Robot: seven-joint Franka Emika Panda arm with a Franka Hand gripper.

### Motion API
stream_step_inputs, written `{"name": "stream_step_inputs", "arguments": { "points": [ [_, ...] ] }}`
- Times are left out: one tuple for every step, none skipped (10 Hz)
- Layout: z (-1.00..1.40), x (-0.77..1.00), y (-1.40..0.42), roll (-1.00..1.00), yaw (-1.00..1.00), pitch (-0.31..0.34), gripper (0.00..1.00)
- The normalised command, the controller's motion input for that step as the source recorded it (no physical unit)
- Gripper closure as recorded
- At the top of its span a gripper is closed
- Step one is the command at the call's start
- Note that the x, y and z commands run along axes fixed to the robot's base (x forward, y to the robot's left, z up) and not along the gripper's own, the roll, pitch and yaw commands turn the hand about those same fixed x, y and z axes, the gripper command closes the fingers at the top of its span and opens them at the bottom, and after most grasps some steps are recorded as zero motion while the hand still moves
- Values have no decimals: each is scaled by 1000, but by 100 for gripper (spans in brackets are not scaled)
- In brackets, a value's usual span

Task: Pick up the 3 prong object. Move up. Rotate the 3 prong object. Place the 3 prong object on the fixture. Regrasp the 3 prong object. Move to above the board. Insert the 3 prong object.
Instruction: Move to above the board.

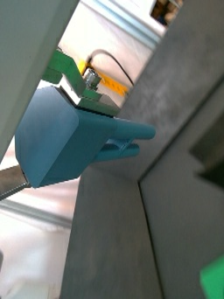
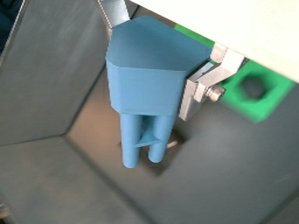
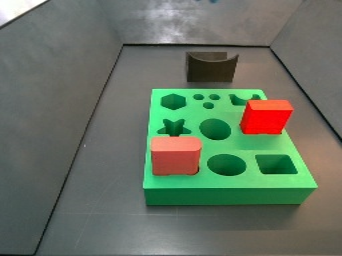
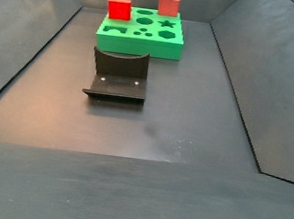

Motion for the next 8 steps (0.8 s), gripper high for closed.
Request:
{"name": "stream_step_inputs", "arguments": {
  "points": [
    [530,-990,-1000,-1000,40,-42,100],
    [529,-1000,-961,-1000,37,-50,100],
    [401,-777,-702,-1000,33,-57,100],
    [243,-511,-405,-1000,29,-65,100],
    [126,-304,-202,-1000,24,-66,100],
    [43,-140,-52,-1000,16,-73,100],
    [12,-78,1,-1000,10,-80,100],
    [10,-59,29,-911,3,-86,100]
  ]
}}
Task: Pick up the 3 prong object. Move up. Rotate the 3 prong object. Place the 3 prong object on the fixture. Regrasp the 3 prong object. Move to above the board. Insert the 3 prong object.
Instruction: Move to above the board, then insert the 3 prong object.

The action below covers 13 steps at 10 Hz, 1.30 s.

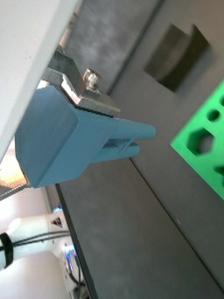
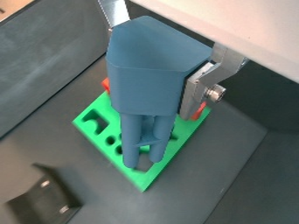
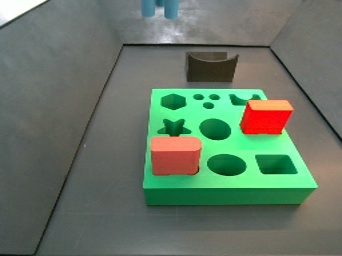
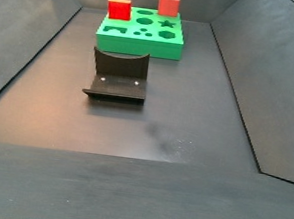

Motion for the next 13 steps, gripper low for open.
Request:
{"name": "stream_step_inputs", "arguments": {
  "points": [
    [3,-59,26,-683,-2,-82,100],
    [5,-56,23,-421,-3,-71,100],
    [6,-51,22,-322,-3,-62,100],
    [0,23,-3,0,0,0,100],
    [0,80,43,-27,-203,26,100],
    [-6,389,351,-214,-383,107,100],
    [-6,411,300,-276,-389,64,100],
    [-26,437,240,-301,-426,36,100],
    [-100,449,180,-316,-500,0,100],
    [-131,437,151,-327,-531,0,100],
    [-146,463,89,-330,-603,0,100],
    [-143,437,40,-331,-657,-29,100],
    [-151,303,14,-329,-709,-113,100]
  ]
}}
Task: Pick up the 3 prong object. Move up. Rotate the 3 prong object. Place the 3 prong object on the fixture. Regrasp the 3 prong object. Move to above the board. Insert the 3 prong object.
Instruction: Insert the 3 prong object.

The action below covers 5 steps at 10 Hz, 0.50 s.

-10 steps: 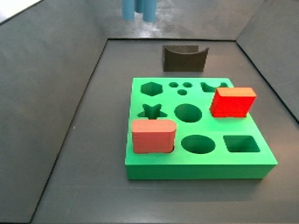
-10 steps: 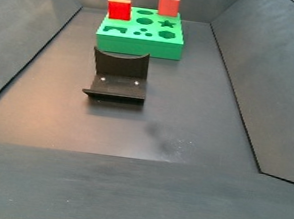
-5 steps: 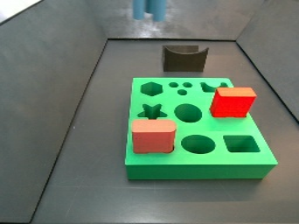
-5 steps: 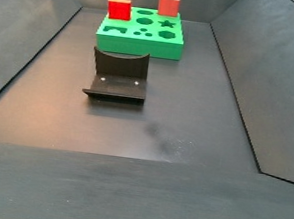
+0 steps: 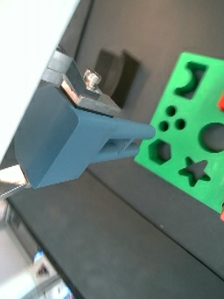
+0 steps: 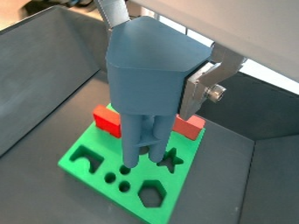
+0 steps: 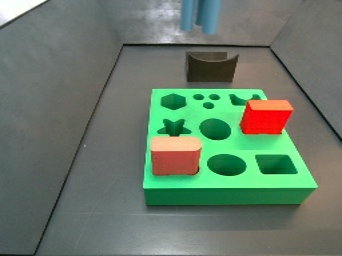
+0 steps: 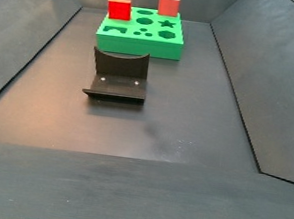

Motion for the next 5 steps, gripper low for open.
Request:
{"name": "stream_step_inputs", "arguments": {
  "points": [
    [-169,214,0,-304,-749,-139,100],
    [-174,146,0,-283,-783,-154,100],
    [-171,117,0,-273,-797,-161,100],
    [-166,80,0,-266,-814,-171,100],
    [-137,120,0,-231,-849,-140,100]
  ]
}}
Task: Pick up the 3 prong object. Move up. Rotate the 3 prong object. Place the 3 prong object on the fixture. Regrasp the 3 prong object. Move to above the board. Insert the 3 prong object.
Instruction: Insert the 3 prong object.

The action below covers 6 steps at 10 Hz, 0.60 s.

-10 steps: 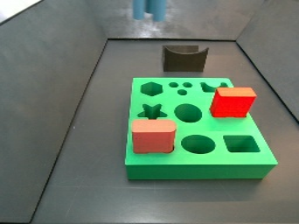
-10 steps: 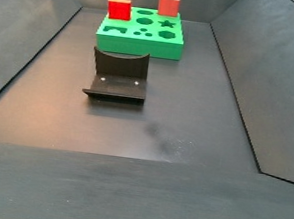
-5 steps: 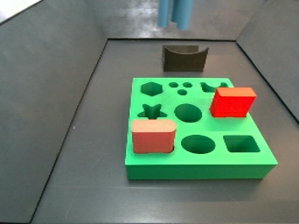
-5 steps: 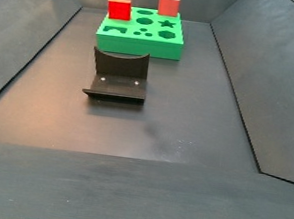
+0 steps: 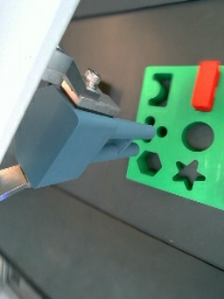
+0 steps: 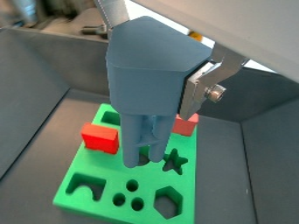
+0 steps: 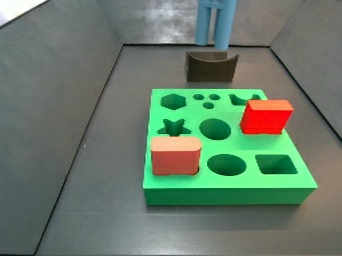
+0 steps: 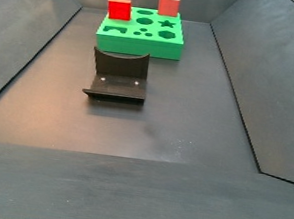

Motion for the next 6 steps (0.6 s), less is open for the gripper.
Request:
{"name": "stream_step_inputs", "arguments": {
  "points": [
    [0,0,-43,6,-194,0,100],
    [-40,0,0,0,-11,0,100],
    [-249,0,83,60,-449,0,100],
    [-420,0,234,90,-566,-19,100],
    [-503,6,277,116,-517,-20,100],
    [-529,54,200,111,-583,-70,100]
  ]
}}
